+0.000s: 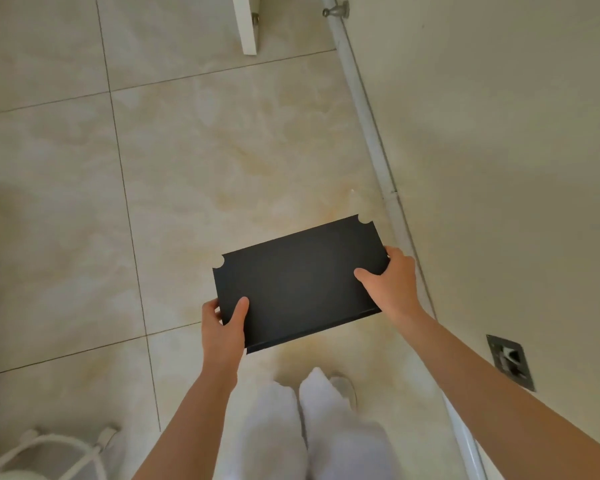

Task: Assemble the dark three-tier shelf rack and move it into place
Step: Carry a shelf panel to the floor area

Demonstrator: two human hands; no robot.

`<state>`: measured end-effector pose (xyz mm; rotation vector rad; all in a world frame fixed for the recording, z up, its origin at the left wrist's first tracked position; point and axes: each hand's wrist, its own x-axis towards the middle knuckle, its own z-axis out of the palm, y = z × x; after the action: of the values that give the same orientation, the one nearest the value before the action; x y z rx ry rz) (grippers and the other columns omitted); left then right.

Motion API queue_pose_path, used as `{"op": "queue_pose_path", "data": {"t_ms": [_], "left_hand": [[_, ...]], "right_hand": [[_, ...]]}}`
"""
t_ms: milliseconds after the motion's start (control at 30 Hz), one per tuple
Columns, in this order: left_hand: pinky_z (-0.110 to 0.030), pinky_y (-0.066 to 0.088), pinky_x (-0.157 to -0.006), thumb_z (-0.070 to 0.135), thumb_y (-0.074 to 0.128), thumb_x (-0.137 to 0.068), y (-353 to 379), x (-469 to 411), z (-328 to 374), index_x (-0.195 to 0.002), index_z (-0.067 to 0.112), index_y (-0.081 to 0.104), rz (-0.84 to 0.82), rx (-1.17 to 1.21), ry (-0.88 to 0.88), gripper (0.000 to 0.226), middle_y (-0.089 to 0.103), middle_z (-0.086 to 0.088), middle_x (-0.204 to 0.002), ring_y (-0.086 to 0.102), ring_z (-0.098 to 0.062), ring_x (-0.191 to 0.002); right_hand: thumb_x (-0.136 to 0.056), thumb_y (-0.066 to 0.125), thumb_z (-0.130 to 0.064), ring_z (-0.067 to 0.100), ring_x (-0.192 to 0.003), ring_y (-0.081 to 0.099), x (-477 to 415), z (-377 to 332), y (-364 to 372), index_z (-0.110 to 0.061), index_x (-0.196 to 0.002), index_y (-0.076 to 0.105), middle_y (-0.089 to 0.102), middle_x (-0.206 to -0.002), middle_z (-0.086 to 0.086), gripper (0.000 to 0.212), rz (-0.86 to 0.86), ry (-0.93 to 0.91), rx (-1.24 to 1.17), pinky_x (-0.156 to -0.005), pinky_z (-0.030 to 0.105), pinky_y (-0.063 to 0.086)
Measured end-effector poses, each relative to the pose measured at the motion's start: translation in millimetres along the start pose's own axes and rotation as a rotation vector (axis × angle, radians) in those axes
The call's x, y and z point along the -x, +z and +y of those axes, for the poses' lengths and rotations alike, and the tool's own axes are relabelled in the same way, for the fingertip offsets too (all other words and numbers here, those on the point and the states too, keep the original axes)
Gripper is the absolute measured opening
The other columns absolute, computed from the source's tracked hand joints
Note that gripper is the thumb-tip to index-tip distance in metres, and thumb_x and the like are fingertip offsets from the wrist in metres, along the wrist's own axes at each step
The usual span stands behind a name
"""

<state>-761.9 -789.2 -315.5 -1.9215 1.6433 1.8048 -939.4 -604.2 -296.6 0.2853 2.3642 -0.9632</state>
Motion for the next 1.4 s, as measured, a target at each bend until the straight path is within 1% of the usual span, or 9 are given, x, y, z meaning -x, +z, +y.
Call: {"op": "queue_pose_path", "data": {"t_ms": [133,300,533,700,867,1033,1200,1333,1400], "left_hand": [[-0.023,0.045,-0.063,0.036,0.063,-0.098,38.7,-87.8,-40.7,-0.123,0.029,0.042,0.015,-0.017,0.017,0.033,0.055,0.012,-0.107,0.058,-0.007,-0.094],[-0.025,0.045,-0.061,0.034,0.064,-0.098,79.1,-165.5,-86.9,-0.128,0.025,0.043,0.010,-0.078,0.040,0.038,0.055,0.001,-0.119,0.061,-0.020,-0.101],[-0.025,0.047,-0.062,0.030,0.065,-0.097,120.9,-221.9,-115.9,-0.130,0.024,0.044,-0.030,-0.083,0.050,0.039,0.053,0.000,-0.124,0.060,-0.024,-0.105],[-0.035,0.050,-0.079,0.030,0.065,-0.097,134.8,-244.8,-119.0,-0.128,0.024,0.041,-0.031,-0.122,0.053,0.040,0.054,-0.001,-0.121,0.059,-0.027,-0.108],[-0.037,0.050,-0.081,0.029,0.065,-0.097,132.5,-254.4,-120.7,-0.123,0.025,0.042,-0.003,-0.132,0.065,0.035,0.055,-0.002,-0.123,0.058,-0.026,-0.107],[-0.053,0.053,-0.095,0.029,0.067,-0.096,131.9,-248.1,-133.1,-0.123,0.015,0.047,0.067,-0.145,0.026,0.037,0.049,-0.008,-0.131,0.057,-0.030,-0.111],[-0.039,0.047,-0.082,0.029,0.066,-0.096,128.0,-239.7,-145.2,-0.122,0.019,0.044,0.088,-0.076,-0.044,0.035,0.052,-0.004,-0.127,0.057,-0.027,-0.110],[-0.029,0.043,-0.070,0.019,0.062,-0.096,124.3,-241.6,-142.8,-0.118,0.015,0.047,0.065,-0.130,-0.071,0.027,0.058,-0.006,-0.122,0.058,-0.023,-0.100],[-0.030,0.045,-0.072,0.015,0.060,-0.095,119.8,-240.1,-137.8,-0.128,0.009,0.048,0.038,-0.194,-0.086,0.035,0.059,-0.009,-0.126,0.060,-0.027,-0.102]], "right_hand": [[-0.080,0.075,-0.020,0.022,-0.095,0.057,-80.1,51.3,64.0,-0.010,-0.131,0.049,0.046,-0.123,0.007,0.058,-0.049,0.034,-0.003,-0.079,0.032,0.050],[-0.083,0.077,-0.024,0.026,-0.112,0.057,-161.2,104.5,112.9,-0.010,-0.137,0.046,0.049,-0.131,0.011,0.064,-0.123,0.033,0.036,-0.101,0.043,0.050],[-0.086,0.075,-0.026,0.028,-0.118,0.056,-215.9,149.5,134.9,-0.008,-0.140,0.045,0.051,-0.134,0.012,0.064,-0.139,0.014,0.083,-0.102,0.044,0.049],[-0.084,0.077,-0.027,0.028,-0.120,0.055,-228.7,158.6,142.7,-0.009,-0.140,0.045,0.051,-0.135,0.012,0.067,-0.146,0.015,0.094,-0.103,0.043,0.049],[-0.084,0.077,-0.026,0.027,-0.120,0.053,-238.2,150.7,149.7,-0.011,-0.140,0.042,0.048,-0.137,0.010,0.067,-0.160,-0.035,0.136,-0.102,0.042,0.049],[-0.085,0.076,-0.025,0.027,-0.120,0.053,-250.8,131.4,155.2,-0.012,-0.142,0.043,0.047,-0.136,0.010,0.067,-0.209,-0.109,0.197,-0.106,0.044,0.046],[-0.086,0.075,-0.026,0.027,-0.123,0.052,-251.9,123.1,157.2,-0.015,-0.143,0.043,0.047,-0.137,0.009,0.066,-0.258,-0.137,0.231,-0.107,0.044,0.046],[-0.091,0.069,-0.031,0.026,-0.130,0.049,-248.1,122.6,155.1,-0.014,-0.149,0.035,0.048,-0.145,0.006,0.069,-0.252,-0.105,0.198,-0.107,0.039,0.043],[-0.094,0.065,-0.033,0.028,-0.133,0.047,-243.6,121.1,151.1,-0.012,-0.150,0.032,0.046,-0.148,0.007,0.068,-0.223,-0.081,0.217,-0.106,0.038,0.042]]}}
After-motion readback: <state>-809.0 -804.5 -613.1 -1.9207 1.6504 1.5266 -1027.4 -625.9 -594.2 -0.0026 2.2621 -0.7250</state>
